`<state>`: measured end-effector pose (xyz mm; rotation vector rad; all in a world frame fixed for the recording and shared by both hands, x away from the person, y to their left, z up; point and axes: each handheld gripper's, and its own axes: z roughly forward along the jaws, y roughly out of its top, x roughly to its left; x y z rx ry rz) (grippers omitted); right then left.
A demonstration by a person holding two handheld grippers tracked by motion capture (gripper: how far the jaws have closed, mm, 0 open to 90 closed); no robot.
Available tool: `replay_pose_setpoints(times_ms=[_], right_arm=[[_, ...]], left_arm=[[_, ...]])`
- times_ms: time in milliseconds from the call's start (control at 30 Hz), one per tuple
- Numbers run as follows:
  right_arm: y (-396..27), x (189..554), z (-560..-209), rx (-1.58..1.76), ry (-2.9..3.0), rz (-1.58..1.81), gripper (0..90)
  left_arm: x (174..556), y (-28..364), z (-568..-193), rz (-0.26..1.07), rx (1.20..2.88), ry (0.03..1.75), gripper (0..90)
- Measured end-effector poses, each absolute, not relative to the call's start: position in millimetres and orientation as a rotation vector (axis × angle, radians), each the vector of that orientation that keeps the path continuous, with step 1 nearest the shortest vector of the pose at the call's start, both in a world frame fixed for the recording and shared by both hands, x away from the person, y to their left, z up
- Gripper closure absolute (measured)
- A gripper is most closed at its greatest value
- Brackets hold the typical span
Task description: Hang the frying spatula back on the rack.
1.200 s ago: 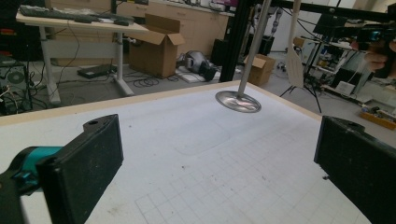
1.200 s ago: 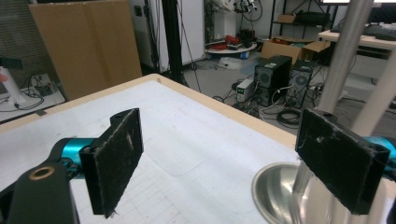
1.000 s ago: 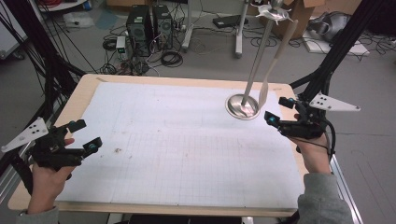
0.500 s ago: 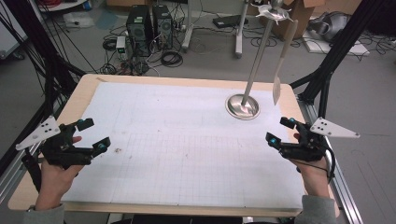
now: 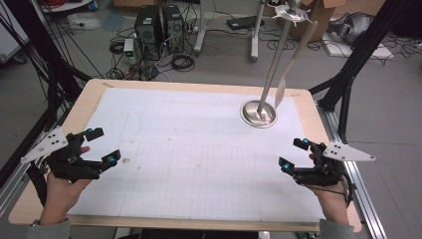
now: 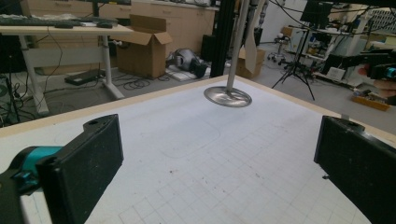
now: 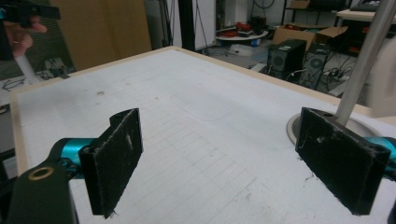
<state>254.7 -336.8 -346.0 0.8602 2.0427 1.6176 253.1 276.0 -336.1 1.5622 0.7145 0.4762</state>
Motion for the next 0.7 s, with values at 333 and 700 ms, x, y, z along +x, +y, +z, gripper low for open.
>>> replay_pose_setpoints(times_ms=[333, 700], right_arm=[[-352, 230, -342, 0.854, 1.990, 1.650, 13.9], [-350, 230, -344, 0.823, 1.976, 1.727, 13.8]], left_arm=[[253, 272, -337, 0.466, 1.574, 0.711, 1.7], [249, 265, -331, 0.469, 1.575, 0.682, 1.7]])
